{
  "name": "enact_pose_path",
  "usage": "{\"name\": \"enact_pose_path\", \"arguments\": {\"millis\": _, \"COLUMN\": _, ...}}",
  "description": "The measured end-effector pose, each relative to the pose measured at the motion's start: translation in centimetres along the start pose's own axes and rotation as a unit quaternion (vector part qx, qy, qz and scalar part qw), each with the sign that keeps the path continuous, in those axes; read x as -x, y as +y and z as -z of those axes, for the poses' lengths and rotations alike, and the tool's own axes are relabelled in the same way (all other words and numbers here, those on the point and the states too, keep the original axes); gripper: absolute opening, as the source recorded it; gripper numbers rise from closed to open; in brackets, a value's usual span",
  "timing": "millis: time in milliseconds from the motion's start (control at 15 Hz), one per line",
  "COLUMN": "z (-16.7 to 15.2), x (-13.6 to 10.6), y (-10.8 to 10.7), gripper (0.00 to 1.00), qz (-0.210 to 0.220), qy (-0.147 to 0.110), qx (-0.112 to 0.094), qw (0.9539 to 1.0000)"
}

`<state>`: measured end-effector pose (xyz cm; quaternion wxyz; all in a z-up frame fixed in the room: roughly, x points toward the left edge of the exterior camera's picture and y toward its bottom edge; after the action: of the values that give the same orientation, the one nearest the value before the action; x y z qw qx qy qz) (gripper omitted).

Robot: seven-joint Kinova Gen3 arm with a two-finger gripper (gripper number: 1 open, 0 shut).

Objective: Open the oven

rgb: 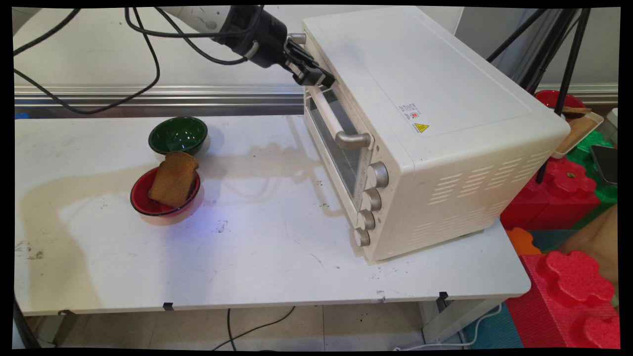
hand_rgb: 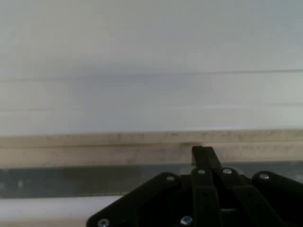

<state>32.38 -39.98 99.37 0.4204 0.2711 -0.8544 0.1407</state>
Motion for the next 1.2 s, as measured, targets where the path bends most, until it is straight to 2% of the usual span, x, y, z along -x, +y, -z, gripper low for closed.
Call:
{"name": "enact_pose_path", "arguments": {"millis": 667, "z": 0.1, "x": 2.5, "y": 0.0, "gripper": 0.00, "qz": -0.004, "qy": -0.017, "qx": 0.001, "qw": 0.9998}}
{"name": "enact_pose_path", "arguments": {"millis": 1200, "z": 1.9, "x": 7.2, "y": 0.5, "gripper": 0.00, "qz": -0.018, "qy": -0.043, "qx": 0.007, "qw": 0.9989}}
